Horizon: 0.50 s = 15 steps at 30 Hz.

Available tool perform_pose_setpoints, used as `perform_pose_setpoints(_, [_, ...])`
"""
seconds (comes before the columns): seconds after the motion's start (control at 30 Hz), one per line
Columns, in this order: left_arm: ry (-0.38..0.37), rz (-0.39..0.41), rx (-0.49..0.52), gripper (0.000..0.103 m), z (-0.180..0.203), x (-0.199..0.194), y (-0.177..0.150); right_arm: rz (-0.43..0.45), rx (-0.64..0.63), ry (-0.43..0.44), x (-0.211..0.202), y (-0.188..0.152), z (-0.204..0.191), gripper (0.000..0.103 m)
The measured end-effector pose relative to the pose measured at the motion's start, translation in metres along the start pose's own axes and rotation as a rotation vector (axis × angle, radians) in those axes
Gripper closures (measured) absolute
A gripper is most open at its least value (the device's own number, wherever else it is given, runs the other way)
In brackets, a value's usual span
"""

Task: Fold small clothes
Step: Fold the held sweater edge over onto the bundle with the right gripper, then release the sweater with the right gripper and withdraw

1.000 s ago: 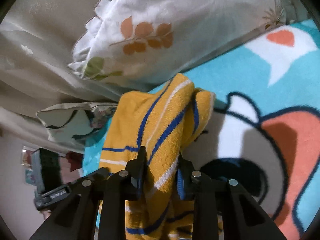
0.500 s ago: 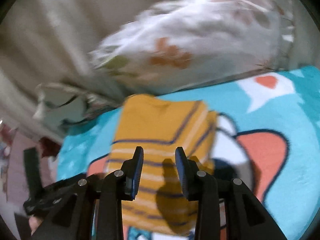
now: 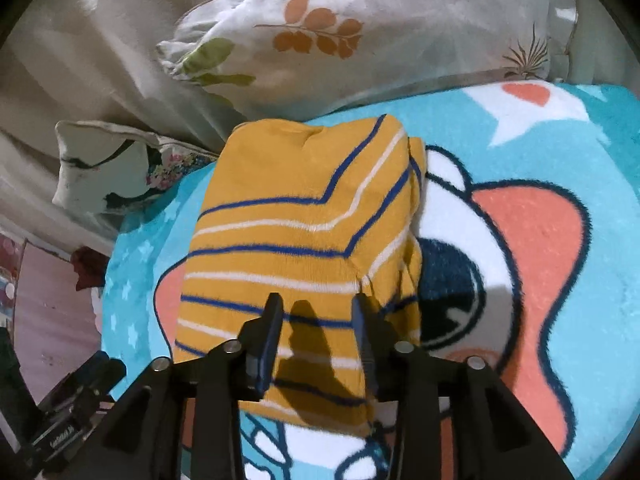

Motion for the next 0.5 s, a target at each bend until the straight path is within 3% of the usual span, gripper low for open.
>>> perform_pose_setpoints(0.23, [0.003,-0.045,0.066,0.026,0.005,-0.006,-0.039,-0.040,0.030,0.021,0.002,-0.031,0.006,0.059])
perform_pose_setpoints(0.5, [-0.084,-0.056,0.107,0.026,0.020,-0.005,-0.042,-0.029,0.070,-0.006,-0.013,-0.066,0.005,0.058])
Point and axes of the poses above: each gripper's, at about its wrist camera, not at the fingertips, and x roughly the way its jaws point, z to its right, y to its top, the point moved 9 cm from there along x, roughly the way its jaws point, and after that the axes turned 8 degrees about -x, right-handed, at the moved point
